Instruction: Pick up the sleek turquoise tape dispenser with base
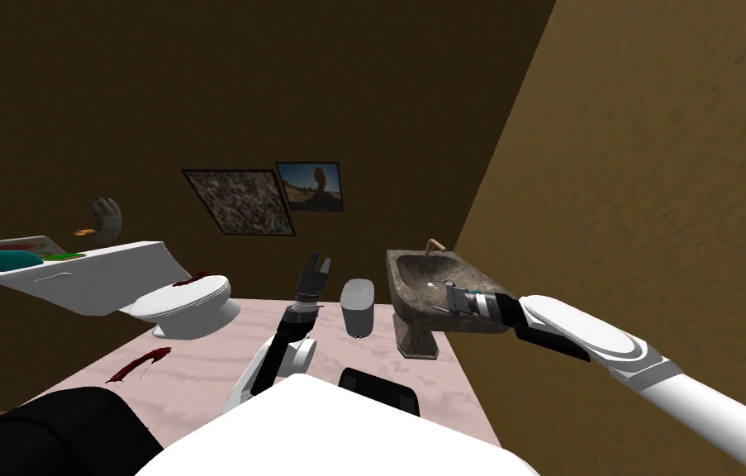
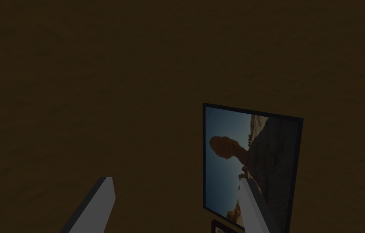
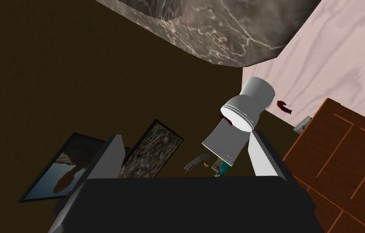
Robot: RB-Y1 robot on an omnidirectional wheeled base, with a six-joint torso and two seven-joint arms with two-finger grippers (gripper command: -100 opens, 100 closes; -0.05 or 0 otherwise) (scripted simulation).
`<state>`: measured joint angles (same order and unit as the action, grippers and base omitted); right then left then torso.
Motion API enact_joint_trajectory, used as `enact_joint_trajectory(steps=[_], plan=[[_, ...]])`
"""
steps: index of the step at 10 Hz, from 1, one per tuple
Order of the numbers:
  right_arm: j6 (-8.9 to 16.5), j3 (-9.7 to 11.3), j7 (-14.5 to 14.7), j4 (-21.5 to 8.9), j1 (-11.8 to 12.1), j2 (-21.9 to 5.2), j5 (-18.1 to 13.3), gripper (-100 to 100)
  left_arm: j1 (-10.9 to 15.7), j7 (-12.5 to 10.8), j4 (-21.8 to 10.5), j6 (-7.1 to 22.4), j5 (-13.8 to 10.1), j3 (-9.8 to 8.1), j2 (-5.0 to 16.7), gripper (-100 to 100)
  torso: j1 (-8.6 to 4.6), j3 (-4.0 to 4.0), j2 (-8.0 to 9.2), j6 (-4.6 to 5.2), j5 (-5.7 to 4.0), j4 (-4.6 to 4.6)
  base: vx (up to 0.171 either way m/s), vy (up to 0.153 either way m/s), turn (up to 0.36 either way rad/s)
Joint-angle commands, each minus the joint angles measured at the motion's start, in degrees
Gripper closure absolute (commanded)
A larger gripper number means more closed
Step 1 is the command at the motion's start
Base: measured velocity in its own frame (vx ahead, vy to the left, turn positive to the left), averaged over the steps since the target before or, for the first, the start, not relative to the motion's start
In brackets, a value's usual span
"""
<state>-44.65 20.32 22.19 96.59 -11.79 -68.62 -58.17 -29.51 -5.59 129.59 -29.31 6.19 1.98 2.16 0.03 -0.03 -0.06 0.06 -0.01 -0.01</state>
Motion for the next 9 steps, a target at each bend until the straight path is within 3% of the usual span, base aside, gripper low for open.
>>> enact_joint_trajectory(steps=[1,2,3,4,5,6,9], plan=[[-0.89,1.51,0.53,-2.3,-1.94,-2.46,-2.86,-100,0.0,0.0,0.0,0.0,0.0,0.0,0.0,0,0.0,0.0,0.0,0.0,0.0,0.0,0.0,0.014,0.086],[-0.89,1.51,0.53,-2.3,-1.94,-2.46,-3.56,-100,0.0,0.0,0.0,0.0,0.0,0.0,0.0,0,0.01,0.0,-0.01,-0.01,0.01,0.0,0.0,0.011,0.043],[-1.79,2.78,1.43,-4.65,-3.58,-4.19,-5.51,-100,0.0,0.0,0.0,0.0,0.0,0.0,0.0,0,0.01,0.0,0.0,0.0,0.0,0.0,0.001,0.016,0.083],[-1.79,2.78,1.43,-4.65,-3.58,-4.19,-6.32,-100,0.0,0.0,0.0,0.0,0.0,0.0,0.0,0,0.02,0.0,0.0,-0.01,0.01,0.0,0.001,0.013,0.033],[-2.66,3.98,2.3,-6.95,-5.19,-5.83,-8.34,-100,0.0,0.0,0.0,0.0,0.0,0.0,0.0,0,0.02,0.0,0.0,0.01,0.0,0.0,-0.003,0.021,0.067],[-2.66,3.98,2.3,-6.95,-5.19,-5.83,-8.97,-100,0.0,0.0,0.0,0.0,0.0,0.0,0.0,0,0.04,0.0,0.01,-0.01,0.02,0.0,-0.002,0.014,0.032],[-4.29,6.21,3.87,-11.28,-8.22,-8.8,-13.82,-100,0.0,0.0,0.0,0.0,0.0,0.0,0.0,0,0.01,0.02,0.03,0.01,0.0,0.01,-0.006,0.015,0.043]])
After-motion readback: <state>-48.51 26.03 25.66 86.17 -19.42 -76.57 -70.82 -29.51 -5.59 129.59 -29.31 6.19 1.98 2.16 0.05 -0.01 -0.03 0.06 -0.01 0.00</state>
